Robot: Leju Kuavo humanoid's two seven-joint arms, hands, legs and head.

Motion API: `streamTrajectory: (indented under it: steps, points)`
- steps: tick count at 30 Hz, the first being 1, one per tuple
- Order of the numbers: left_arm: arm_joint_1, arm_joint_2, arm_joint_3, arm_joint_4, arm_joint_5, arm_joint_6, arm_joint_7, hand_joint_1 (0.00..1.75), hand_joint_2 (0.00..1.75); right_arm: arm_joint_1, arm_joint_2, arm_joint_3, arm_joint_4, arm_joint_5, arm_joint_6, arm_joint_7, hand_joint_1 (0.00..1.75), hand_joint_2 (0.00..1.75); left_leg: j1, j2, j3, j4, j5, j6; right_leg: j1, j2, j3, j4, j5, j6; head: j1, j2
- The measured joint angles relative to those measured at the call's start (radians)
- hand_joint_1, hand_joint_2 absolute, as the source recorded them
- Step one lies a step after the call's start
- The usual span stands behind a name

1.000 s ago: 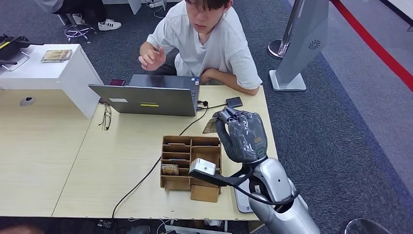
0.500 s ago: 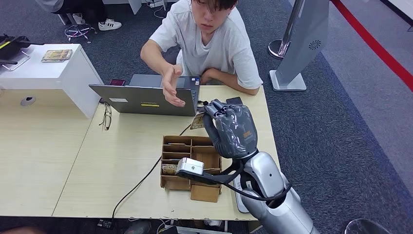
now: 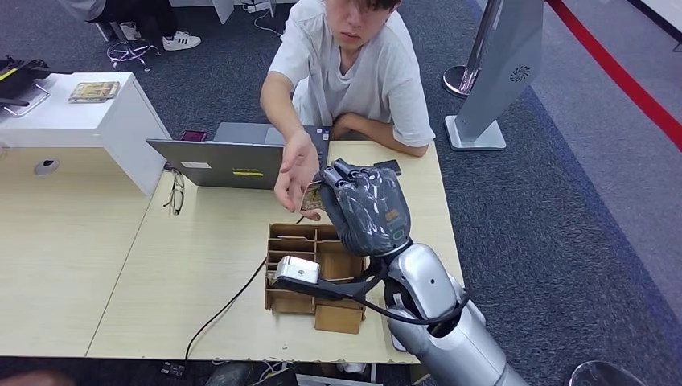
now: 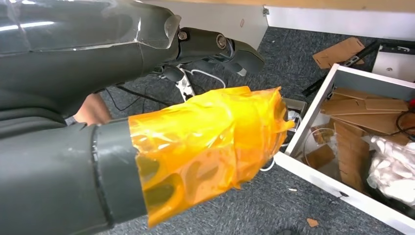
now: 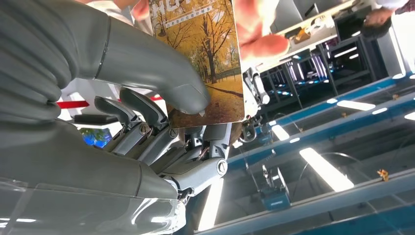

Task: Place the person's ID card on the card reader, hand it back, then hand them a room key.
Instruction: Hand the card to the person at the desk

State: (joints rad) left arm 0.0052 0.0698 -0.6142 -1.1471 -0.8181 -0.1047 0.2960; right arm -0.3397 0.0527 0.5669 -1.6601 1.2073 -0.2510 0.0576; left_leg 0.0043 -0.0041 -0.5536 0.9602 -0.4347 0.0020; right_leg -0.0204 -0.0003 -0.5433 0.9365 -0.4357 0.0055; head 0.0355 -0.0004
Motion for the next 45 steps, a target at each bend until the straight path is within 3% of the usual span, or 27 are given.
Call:
streamTrajectory:
  steps: [22,23,26,27,30,34,45]
  points:
    - [-0.044,-0.034,0.000,0.083,-0.020,-0.008,-0.023,0.00,0.00,-0.082,0.058,0.083,0.172,0.035,0.049,0.038,1.75,1.75,0.000,0.000,0.000,0.000,0.000,0.000,0.000,0.000,0.000,0.000,0.000,0.000,0.000,0.000]
    - [-0.044,-0.035,0.000,0.083,-0.020,-0.008,-0.023,0.00,0.00,-0.083,0.058,0.084,0.174,0.035,0.049,0.038,1.47,1.75,0.000,0.000,0.000,0.000,0.000,0.000,0.000,0.000,0.000,0.000,0.000,0.000,0.000,0.000]
    - [-0.044,-0.037,0.000,0.085,-0.020,-0.008,-0.023,0.00,0.00,-0.085,0.058,0.087,0.178,0.035,0.049,0.038,0.17,1.75,0.000,0.000,0.000,0.000,0.000,0.000,0.000,0.000,0.000,0.000,0.000,0.000,0.000,0.000]
    - [-0.044,-0.037,0.000,0.085,-0.020,-0.008,-0.023,0.00,0.00,-0.085,0.058,0.088,0.179,0.035,0.049,0.038,0.00,1.75,0.000,0.000,0.000,0.000,0.000,0.000,0.000,0.000,0.000,0.000,0.000,0.000,0.000,0.000]
    - [-0.044,-0.037,0.000,0.085,-0.020,-0.008,-0.023,0.00,0.00,-0.085,0.058,0.088,0.181,0.035,0.050,0.038,0.00,1.75,0.000,0.000,0.000,0.000,0.000,0.000,0.000,0.000,-0.001,0.000,0.000,0.000,0.000,0.000]
    - [-0.044,-0.037,0.001,0.085,-0.023,-0.007,-0.023,0.00,0.00,-0.085,0.058,0.088,0.182,0.034,0.049,0.038,0.00,0.00,0.000,0.000,0.000,0.000,0.000,0.000,0.000,0.000,-0.001,0.000,0.000,0.000,0.000,0.000]
    - [-0.044,-0.039,0.002,0.086,-0.027,-0.007,-0.023,0.00,0.00,-0.084,0.058,0.089,0.177,0.032,0.048,0.038,0.00,0.00,0.000,0.000,0.000,0.000,0.000,0.000,0.000,0.000,-0.001,0.000,0.000,0.000,0.000,0.000]
